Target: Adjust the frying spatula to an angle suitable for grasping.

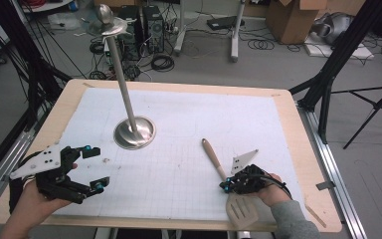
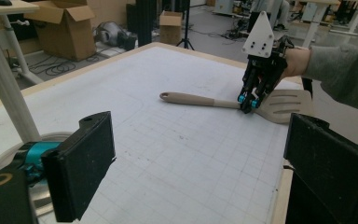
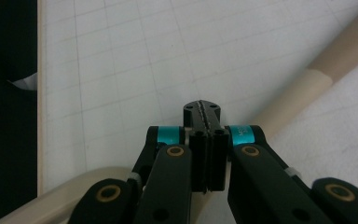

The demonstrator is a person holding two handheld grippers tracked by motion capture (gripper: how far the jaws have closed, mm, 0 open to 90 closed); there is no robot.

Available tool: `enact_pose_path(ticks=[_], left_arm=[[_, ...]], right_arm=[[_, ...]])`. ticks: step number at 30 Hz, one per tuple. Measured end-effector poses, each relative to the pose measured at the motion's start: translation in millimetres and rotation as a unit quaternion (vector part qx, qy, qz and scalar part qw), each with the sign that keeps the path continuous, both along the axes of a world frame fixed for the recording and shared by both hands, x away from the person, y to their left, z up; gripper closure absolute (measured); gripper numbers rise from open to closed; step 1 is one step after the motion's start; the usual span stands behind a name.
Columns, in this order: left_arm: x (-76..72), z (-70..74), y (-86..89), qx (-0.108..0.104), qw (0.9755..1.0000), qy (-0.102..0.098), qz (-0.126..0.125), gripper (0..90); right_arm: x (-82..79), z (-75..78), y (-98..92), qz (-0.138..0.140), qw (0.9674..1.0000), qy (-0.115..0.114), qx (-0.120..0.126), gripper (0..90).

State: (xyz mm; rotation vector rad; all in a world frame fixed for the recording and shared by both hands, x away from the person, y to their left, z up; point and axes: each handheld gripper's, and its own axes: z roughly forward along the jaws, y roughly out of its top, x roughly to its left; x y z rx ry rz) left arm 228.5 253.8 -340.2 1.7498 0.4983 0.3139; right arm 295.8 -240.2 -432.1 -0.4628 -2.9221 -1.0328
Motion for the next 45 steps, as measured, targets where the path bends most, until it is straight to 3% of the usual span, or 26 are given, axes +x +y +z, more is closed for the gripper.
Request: enact_pose_path(ticks=[5, 16, 23, 32, 38, 45], left_arm=[[2.3, -1.4, -2.8, 0.004, 1.0000, 0.003, -0.005, 9.1], [3.2, -2.2, -3.8, 0.003, 1.0000, 0.004, -0.004, 9.1], [4.2, -4.1, -5.2, 0.007, 0.9999, 0.008, -0.004, 9.1], [2.4, -3.1, -3.3, 0.006, 1.0000, 0.006, -0.002, 9.1], [1.0, -2.2, -1.8, 0.004, 1.0000, 0.005, 0.000, 9.1], [1.5, -2.9, -2.9, 0.006, 1.0000, 0.005, -0.001, 9.1]], right_arm=[[-2.7, 2.8, -5.1, 0.004, 0.9995, -0.023, -0.020, 90.0], [0.5, 2.7, -30.5, -0.008, 0.9996, -0.023, -0.016, 90.0], [1.7, 3.5, -29.4, 0.005, 0.9993, -0.030, -0.022, 90.0], [2.6, 8.2, -30.3, 0.016, 0.9967, -0.050, -0.061, 90.0], [3.8, 10.5, -34.2, 0.005, 0.9952, -0.058, -0.078, 90.0], [4.8, 12.1, -38.7, -0.002, 0.9958, -0.060, -0.069, 90.0]])
